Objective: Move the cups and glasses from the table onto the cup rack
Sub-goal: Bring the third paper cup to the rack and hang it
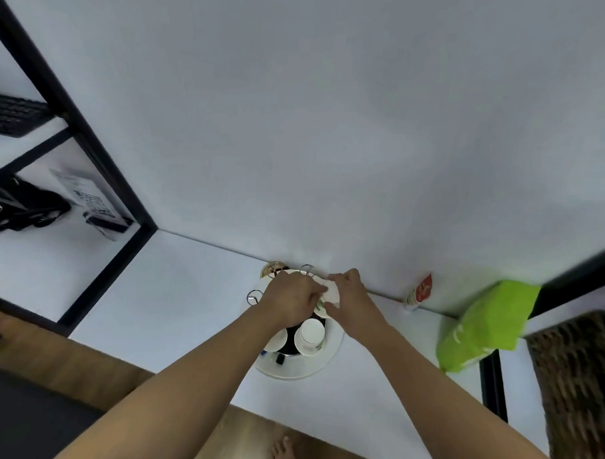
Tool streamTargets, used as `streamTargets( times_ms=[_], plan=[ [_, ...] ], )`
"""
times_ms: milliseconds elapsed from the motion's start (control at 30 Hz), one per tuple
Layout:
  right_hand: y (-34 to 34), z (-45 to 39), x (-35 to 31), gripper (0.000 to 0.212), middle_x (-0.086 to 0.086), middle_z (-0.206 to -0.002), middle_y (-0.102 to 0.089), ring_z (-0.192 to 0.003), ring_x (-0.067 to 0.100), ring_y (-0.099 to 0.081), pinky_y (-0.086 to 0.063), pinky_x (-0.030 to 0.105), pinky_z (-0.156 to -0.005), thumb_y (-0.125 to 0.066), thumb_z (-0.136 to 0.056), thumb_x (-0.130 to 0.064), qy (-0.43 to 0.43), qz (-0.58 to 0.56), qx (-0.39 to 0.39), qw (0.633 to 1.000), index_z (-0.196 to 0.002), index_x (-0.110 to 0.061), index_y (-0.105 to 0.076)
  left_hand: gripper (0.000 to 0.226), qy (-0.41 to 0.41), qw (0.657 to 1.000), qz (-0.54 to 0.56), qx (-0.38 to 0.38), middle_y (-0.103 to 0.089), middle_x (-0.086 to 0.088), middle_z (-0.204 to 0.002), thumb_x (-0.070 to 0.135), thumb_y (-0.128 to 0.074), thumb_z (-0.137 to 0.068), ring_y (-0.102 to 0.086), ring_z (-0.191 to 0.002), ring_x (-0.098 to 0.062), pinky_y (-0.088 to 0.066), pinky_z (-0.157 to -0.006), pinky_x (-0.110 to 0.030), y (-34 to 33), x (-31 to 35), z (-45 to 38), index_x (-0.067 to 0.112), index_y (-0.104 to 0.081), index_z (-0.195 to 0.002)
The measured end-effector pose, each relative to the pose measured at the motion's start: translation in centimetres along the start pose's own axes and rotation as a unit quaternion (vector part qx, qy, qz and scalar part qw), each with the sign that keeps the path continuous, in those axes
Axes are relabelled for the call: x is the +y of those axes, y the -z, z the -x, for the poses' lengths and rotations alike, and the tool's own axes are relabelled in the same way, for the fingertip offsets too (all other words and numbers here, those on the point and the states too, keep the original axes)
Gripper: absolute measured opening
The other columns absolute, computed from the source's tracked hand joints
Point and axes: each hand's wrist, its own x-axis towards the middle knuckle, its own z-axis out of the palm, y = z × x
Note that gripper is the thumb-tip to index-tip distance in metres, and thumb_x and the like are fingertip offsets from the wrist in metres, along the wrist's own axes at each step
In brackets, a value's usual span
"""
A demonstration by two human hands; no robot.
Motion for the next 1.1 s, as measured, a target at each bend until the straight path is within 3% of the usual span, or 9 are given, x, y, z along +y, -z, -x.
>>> streamTargets(
  times_ms=[167,367,700,833,933,1100],
  plan=[
    [-1.5,-1.0,0.7,0.059,0.009,-0.132,-0.036,-0.117,0.028,-0.052,-0.045,0.034,-0.098,-0.067,-0.092,-0.021,-0.01,0.011,-0.011,1.0,-0.145,-0.011,-0.043,0.035,0.002,0.997,-0.069,-0.024,-0.072,0.0,-0.115,0.024,-0.044,-0.102,-0.062,-0.112,-0.023,-0.039,-0.097,-0.035,-0.9,-0.4,-1.0,0.03,-0.069,-0.126],
    [-2.7,-1.7,1.5,0.059,0.01,-0.136,-0.035,-0.12,0.03,-0.049,-0.045,0.037,-0.098,-0.064,-0.094,-0.024,-0.023,0.026,-0.03,0.999,-0.147,-0.013,-0.041,0.034,-0.002,0.984,-0.152,-0.093,-0.067,-0.002,-0.115,0.024,-0.047,-0.097,-0.056,-0.117,-0.025,-0.026,-0.111,-0.044,-2.4,-0.8,-1.8,0.031,-0.065,-0.125],
    [-3.4,-1.8,1.9,0.06,0.01,-0.136,-0.036,-0.119,0.03,-0.048,-0.046,0.04,-0.097,-0.063,-0.095,-0.026,-0.031,0.028,-0.044,0.998,-0.15,-0.018,-0.039,0.041,-0.01,0.981,-0.152,-0.12,-0.066,0.004,-0.122,0.02,-0.052,-0.093,-0.044,-0.129,-0.022,-0.016,-0.114,-0.054,-2.9,-0.7,-1.9,0.028,-0.057,-0.132],
    [-3.3,-1.4,2.0,0.063,0.009,-0.135,-0.037,-0.117,0.03,-0.05,-0.047,0.04,-0.095,-0.063,-0.095,-0.03,-0.027,0.027,-0.065,0.997,-0.151,-0.019,-0.037,0.037,-0.026,0.985,-0.134,-0.101,-0.068,0.006,-0.116,0.018,-0.052,-0.092,-0.047,-0.126,-0.02,-0.013,-0.114,-0.05,-3.1,-0.9,-1.6,0.03,-0.064,-0.124],
    [-3.0,-1.1,1.9,0.069,0.007,-0.136,-0.037,-0.119,0.029,-0.05,-0.047,0.04,-0.095,-0.066,-0.092,-0.032,-0.02,0.029,-0.091,0.995,-0.152,-0.021,-0.034,0.035,-0.039,0.989,-0.106,-0.096,-0.07,0.004,-0.111,0.012,-0.052,-0.091,-0.055,-0.114,-0.021,-0.009,-0.113,-0.04,-3.2,-1.4,-1.6,0.029,-0.07,-0.116],
    [-2.0,-0.9,1.5,0.076,0.001,-0.125,-0.039,-0.113,0.024,-0.053,-0.05,0.039,-0.087,-0.076,-0.083,-0.037,-0.001,0.018,-0.123,0.992,-0.146,-0.026,-0.037,0.031,-0.043,0.997,-0.004,-0.065,-0.073,-0.001,-0.103,0.005,-0.054,-0.088,-0.059,-0.097,-0.026,-0.023,-0.101,-0.025,-2.1,-1.7,-1.6,0.021,-0.074,-0.106]
  ],
)
